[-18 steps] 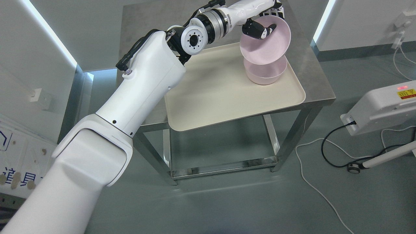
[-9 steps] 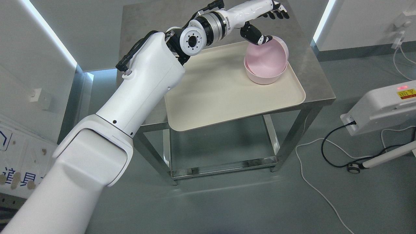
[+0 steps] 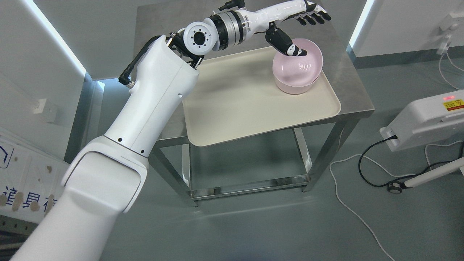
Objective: Stack pink IKEA bowls on left shelf middle
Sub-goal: 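Lower the held bowl into the other pink bowl and release it, then slide the left hand under the rim of the stacked pink bowls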
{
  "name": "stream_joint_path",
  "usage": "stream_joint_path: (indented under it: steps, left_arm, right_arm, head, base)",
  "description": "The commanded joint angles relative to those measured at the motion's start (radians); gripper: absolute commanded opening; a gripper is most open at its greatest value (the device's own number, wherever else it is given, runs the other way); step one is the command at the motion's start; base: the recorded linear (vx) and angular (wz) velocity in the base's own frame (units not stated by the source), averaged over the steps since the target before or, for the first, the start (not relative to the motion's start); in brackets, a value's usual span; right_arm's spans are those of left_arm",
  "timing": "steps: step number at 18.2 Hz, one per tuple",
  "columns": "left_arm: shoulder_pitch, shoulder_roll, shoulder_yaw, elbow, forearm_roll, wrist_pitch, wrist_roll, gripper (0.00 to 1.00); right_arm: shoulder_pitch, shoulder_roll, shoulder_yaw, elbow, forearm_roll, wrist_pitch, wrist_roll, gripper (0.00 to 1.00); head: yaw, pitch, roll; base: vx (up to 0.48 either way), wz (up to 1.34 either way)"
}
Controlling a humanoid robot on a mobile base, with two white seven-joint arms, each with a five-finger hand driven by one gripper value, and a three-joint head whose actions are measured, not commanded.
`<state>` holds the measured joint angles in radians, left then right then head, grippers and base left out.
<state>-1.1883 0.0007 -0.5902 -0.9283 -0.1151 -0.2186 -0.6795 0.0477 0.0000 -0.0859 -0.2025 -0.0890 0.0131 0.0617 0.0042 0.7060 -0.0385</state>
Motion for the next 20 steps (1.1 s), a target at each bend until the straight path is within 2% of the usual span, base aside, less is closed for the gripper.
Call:
stream_joint_path:
  steps: [1,4,6,10,17,20]
  left_arm:
    - [0.249,0.017,0.157,-0.337,0.086,-0.036,-0.060,0.66]
    - [0.282,0.017,0.078,-0.334,-0.099,-0.001,-0.026,0.66]
    - [0.280,0.017,0.037,-0.330,-0.202,0.025,0.046,0.66]
    - [0.273,0.017,-0.011,-0.322,-0.335,0.113,0.069,0.65]
    - [0.268,0.017,-0.022,-0.273,-0.477,0.117,0.071,0.62]
    - [0.265,0.017,-0.026,-0.210,-0.526,0.108,0.179,0.60]
  right_arm:
    - [0.000,-0.017,0.000,0.000,0.000,-0.001,0.000,1.00]
    - [0.000,-0.017,0.000,0.000,0.000,-0.001,0.000,1.00]
    - [0.000,-0.017,0.000,0.000,0.000,-0.001,0.000,1.00]
    - [0.000,-0.017,0.000,0.000,0.000,-0.001,0.000,1.00]
    - [0.000,-0.017,0.000,0.000,0.000,-0.001,0.000,1.00]
    - [0.000,-0.017,0.000,0.000,0.000,-0.001,0.000,1.00]
  head:
    - [0.0000,0.000,0.000]
    - [0.0000,0.000,0.000]
    - [0.0000,0.000,0.000]
    - [0.0000,0.000,0.000]
    - [0.0000,0.000,0.000]
    - [0.0000,0.000,0.000]
  base:
    - [0.000,0.00]
    - [0.000,0.00]
    - [0.000,0.00]
    - [0.000,0.00]
    - [0.000,0.00]
    - [0.000,0.00]
